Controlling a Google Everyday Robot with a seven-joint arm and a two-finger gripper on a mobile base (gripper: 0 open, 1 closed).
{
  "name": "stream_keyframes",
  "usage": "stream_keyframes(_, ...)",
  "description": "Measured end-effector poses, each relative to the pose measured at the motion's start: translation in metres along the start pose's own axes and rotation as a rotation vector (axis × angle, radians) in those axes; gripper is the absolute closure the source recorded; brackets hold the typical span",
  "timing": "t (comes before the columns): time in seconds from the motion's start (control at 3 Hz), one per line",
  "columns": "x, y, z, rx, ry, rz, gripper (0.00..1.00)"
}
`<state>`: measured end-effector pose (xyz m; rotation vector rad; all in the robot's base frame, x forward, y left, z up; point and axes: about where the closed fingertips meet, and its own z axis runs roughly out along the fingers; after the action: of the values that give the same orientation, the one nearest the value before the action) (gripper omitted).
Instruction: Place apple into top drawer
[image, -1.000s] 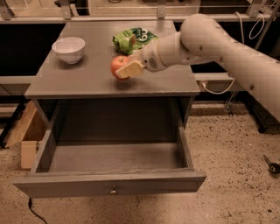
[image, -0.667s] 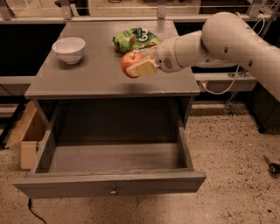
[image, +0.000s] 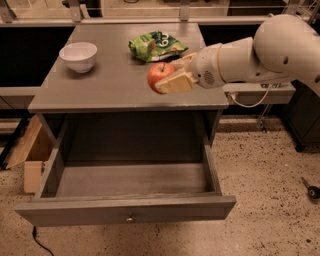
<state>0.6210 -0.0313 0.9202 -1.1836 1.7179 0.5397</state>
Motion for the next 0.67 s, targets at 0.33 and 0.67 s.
stream_keyframes(0.33, 0.003, 0.03, 0.002, -0.066, 0.025, -0.025, 1.0)
stream_keyframes(0.67, 0.013, 0.079, 0.006, -0.127, 0.028, -0.016, 1.0)
